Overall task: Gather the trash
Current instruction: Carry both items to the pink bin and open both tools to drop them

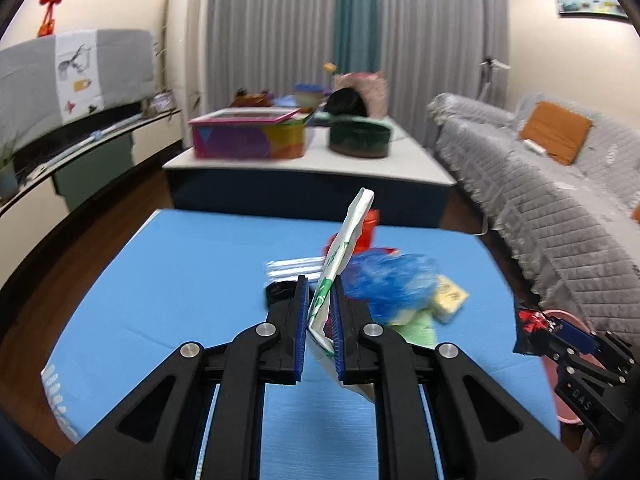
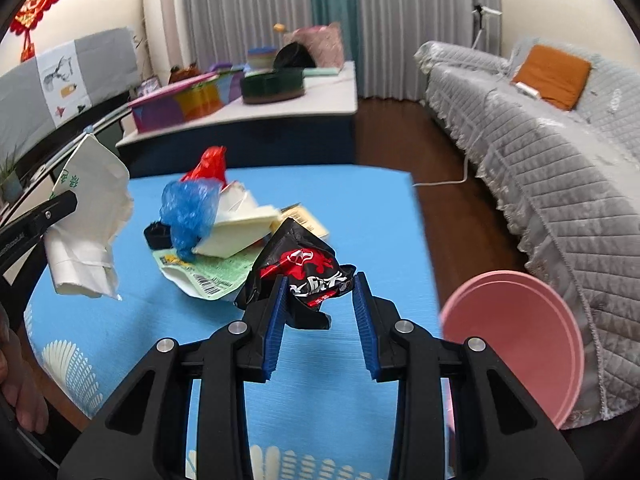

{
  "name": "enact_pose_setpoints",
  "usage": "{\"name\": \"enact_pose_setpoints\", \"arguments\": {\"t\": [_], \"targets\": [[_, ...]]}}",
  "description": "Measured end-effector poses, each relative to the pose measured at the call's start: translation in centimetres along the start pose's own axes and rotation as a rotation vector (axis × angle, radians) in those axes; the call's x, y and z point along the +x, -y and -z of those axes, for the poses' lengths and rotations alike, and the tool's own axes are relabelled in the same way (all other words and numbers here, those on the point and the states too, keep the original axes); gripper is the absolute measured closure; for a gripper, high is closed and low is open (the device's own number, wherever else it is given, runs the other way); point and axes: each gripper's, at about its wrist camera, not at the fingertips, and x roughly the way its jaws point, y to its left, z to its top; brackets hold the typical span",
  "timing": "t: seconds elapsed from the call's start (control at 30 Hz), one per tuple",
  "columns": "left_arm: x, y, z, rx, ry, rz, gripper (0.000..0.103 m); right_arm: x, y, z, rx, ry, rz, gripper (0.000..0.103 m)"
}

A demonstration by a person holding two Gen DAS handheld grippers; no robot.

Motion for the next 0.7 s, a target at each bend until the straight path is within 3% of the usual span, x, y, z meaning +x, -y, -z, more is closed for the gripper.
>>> {"name": "enact_pose_setpoints", "arguments": {"t": [0.23,0.7], "targets": [[-1.8,3.3,0.1,0.056,0.043,0.104,0.092,-3.2,2.8,0.0,0.035,0.071,0.071,0.069],[-2.0,11.6,1.2,0.142,0.017,0.309,0.092,-6.8,10.5,1.6,0.129,0.119,0.215,0.069]]}}
